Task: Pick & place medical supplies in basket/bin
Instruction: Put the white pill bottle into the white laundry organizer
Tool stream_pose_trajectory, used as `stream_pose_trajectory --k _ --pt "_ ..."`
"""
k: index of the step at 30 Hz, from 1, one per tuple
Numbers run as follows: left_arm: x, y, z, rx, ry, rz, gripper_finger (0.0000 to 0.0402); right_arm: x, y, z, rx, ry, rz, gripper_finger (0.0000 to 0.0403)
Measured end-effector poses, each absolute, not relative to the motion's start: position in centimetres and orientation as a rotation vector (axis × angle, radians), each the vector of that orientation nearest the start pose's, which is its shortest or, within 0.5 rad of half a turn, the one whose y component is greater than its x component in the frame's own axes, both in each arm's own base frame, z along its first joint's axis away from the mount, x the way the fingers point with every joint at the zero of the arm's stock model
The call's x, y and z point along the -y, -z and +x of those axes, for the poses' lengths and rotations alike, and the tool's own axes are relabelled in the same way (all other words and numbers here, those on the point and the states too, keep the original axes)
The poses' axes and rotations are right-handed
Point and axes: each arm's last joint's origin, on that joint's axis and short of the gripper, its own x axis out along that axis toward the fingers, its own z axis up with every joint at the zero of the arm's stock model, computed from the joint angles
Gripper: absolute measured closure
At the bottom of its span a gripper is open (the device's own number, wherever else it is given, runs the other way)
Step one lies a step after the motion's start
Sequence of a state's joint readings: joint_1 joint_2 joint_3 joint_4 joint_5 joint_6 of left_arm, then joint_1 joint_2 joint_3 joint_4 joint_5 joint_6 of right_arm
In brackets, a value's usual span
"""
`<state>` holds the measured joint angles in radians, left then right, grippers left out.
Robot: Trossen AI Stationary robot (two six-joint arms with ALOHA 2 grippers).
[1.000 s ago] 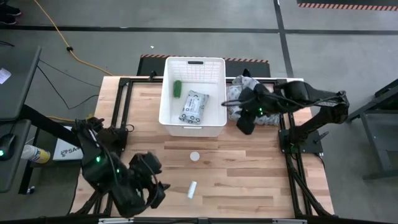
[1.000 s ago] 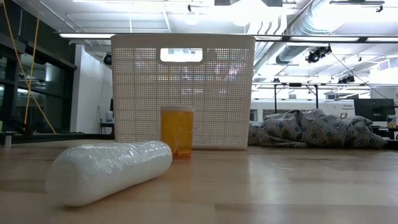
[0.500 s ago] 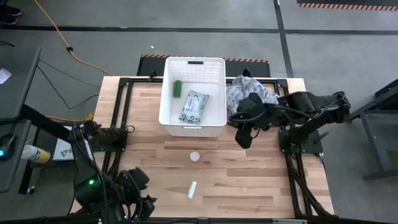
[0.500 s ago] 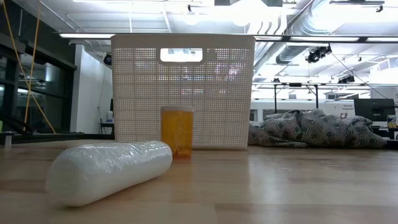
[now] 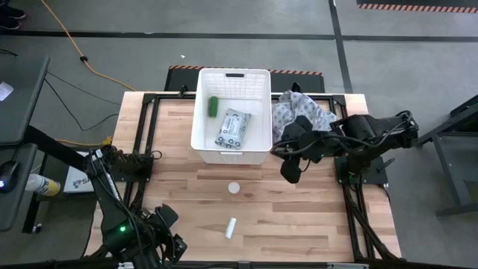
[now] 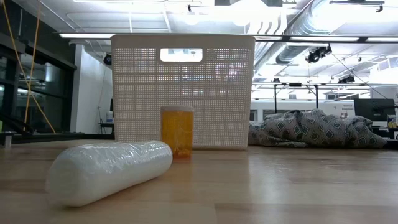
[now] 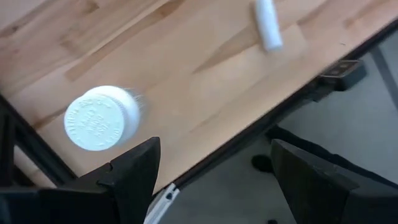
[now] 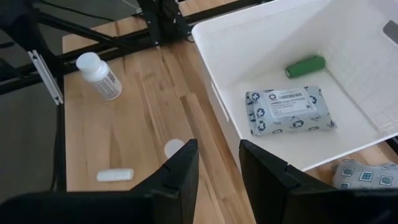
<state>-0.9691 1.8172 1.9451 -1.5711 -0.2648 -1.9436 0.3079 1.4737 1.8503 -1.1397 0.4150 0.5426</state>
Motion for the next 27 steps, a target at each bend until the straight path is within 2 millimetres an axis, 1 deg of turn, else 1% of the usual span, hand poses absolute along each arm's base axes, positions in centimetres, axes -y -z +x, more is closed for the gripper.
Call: stream_pose_trajectory --k 8,11,17,27 --pt "26.8 -33.3 19.1 -1.229 -0.751 -0.783 0.0065 -7.4 -44.2 26.5 -0.679 0.285 0.237 0.0295" --pt "26.5 -32.7 18.8 -1.229 -0.78 -0.771 0.0066 -7.6 -44.2 26.5 -0.68 0.279 0.235 0.0295" --pt "25.1 -32.2 17.8 -1.247 -0.816 -0.751 0.0064 -7.6 -44.2 26.5 -0.679 0.28 0.235 0.0295" --pt "22.7 -31.9 16.0 -1.284 -0.843 -0.746 0.0069 -7.6 -44.2 26.5 -0.679 0.282 0.235 0.0295"
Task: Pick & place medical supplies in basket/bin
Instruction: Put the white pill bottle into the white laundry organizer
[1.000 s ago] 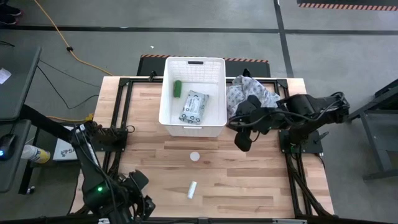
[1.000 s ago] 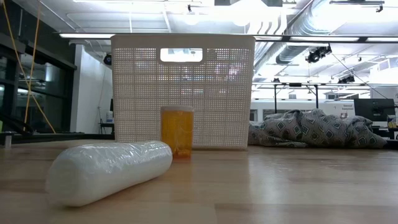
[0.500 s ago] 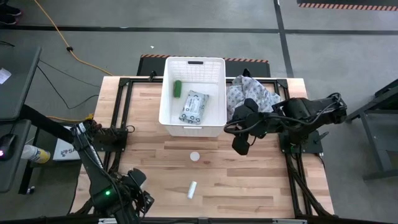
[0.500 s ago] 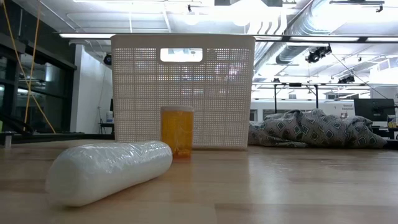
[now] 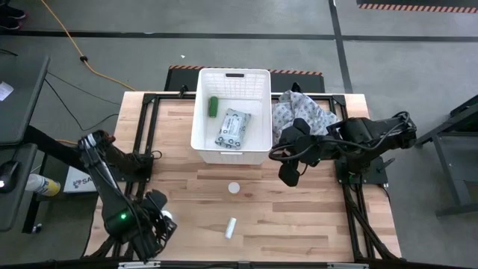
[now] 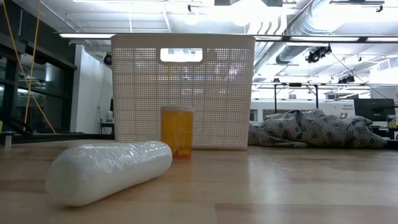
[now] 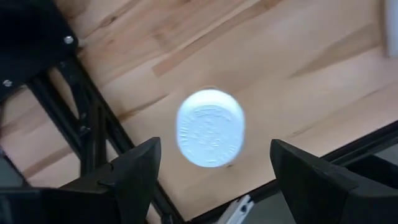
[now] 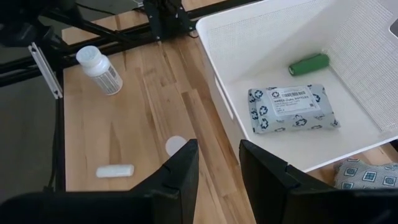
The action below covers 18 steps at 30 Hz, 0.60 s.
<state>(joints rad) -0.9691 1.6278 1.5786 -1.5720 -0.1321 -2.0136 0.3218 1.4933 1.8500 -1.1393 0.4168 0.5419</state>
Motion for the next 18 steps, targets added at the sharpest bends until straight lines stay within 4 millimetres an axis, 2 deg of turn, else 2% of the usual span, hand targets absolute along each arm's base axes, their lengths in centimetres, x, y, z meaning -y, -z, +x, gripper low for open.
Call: stream_pose_trajectory --k 18 --pt "22.34 -31.57 15.67 -1.337 -0.823 -0.71 0.0071 -7.43 -44.24 26.46 -0.661 0.32 0.207 0.0295"
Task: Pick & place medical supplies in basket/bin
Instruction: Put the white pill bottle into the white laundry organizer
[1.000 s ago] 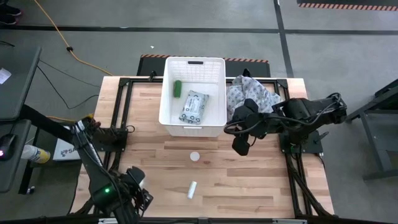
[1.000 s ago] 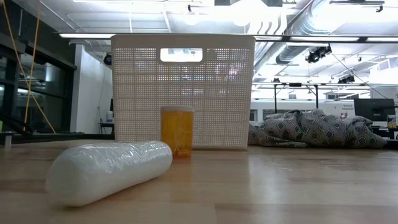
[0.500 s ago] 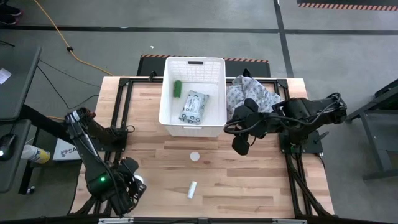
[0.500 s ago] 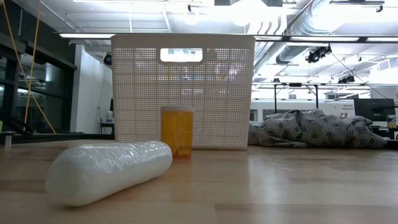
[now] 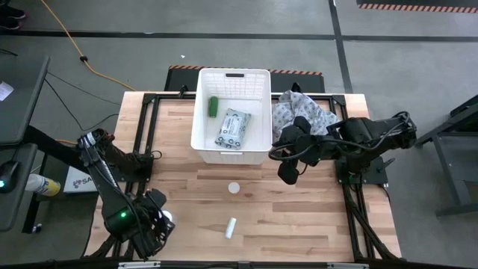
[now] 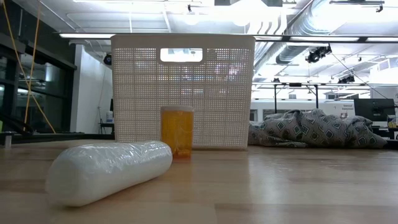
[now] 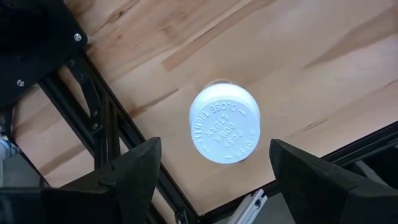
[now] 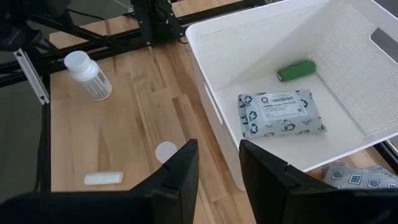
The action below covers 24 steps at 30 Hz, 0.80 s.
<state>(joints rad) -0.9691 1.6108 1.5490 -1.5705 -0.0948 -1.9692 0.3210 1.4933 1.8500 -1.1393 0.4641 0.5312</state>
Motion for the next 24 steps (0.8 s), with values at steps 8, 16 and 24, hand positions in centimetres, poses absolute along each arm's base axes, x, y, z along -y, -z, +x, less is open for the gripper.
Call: stream_pose_trajectory --k 8,16,24 --pt "22.33 -31.57 15.76 -1.319 -0.793 -0.68 0.0056 -7.42 -44.25 26.46 -0.66 0.324 0.207 0.0295" --pt "22.34 -31.58 15.84 -1.299 -0.788 -0.679 0.0011 -7.42 -44.25 26.46 -0.659 0.326 0.209 0.0295" --pt "22.67 -31.56 16.06 -1.294 -0.758 -0.714 0.0045 -7.42 -44.25 26.46 -0.659 0.325 0.209 0.0295"
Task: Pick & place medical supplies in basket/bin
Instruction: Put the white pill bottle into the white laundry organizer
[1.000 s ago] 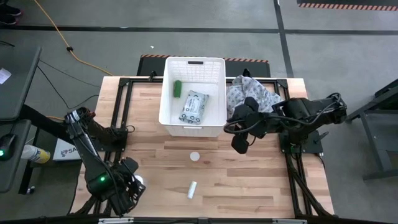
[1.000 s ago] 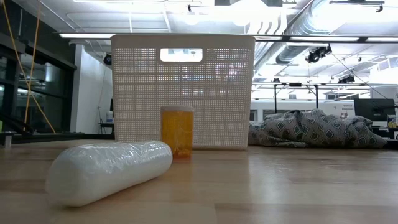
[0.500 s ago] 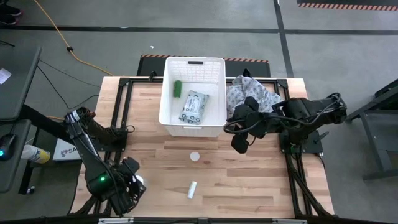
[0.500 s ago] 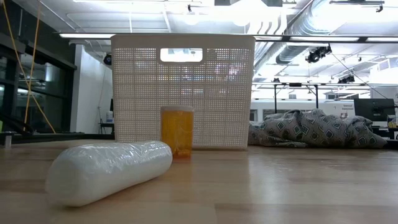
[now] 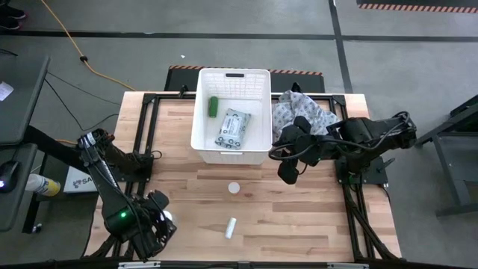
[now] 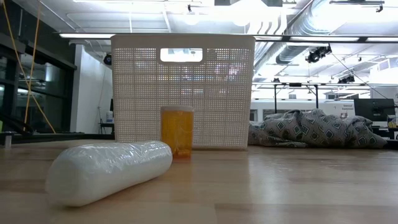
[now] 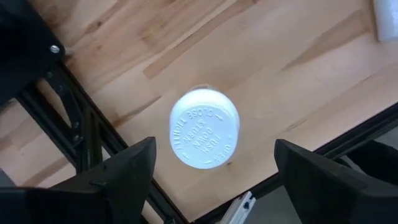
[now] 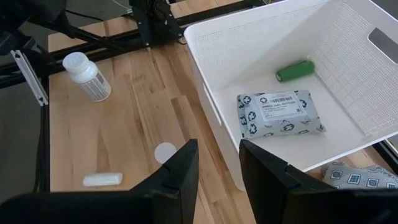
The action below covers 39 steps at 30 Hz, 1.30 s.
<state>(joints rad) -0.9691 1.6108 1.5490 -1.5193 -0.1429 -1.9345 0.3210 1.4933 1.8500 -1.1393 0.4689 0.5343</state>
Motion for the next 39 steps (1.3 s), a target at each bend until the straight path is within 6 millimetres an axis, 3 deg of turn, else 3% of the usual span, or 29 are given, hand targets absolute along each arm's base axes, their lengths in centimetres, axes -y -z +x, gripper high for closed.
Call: stream_pose_trajectory --k 21,39 --pt "23.4 -30.7 16.6 -1.281 -0.777 -0.72 0.0044 -7.4 -44.2 26.5 -0.66 0.322 0.21 0.0295" --pt "23.6 -28.1 16.6 -1.311 -0.862 -0.708 0.0043 -7.4 -44.2 26.5 -0.66 0.322 0.21 0.0295"
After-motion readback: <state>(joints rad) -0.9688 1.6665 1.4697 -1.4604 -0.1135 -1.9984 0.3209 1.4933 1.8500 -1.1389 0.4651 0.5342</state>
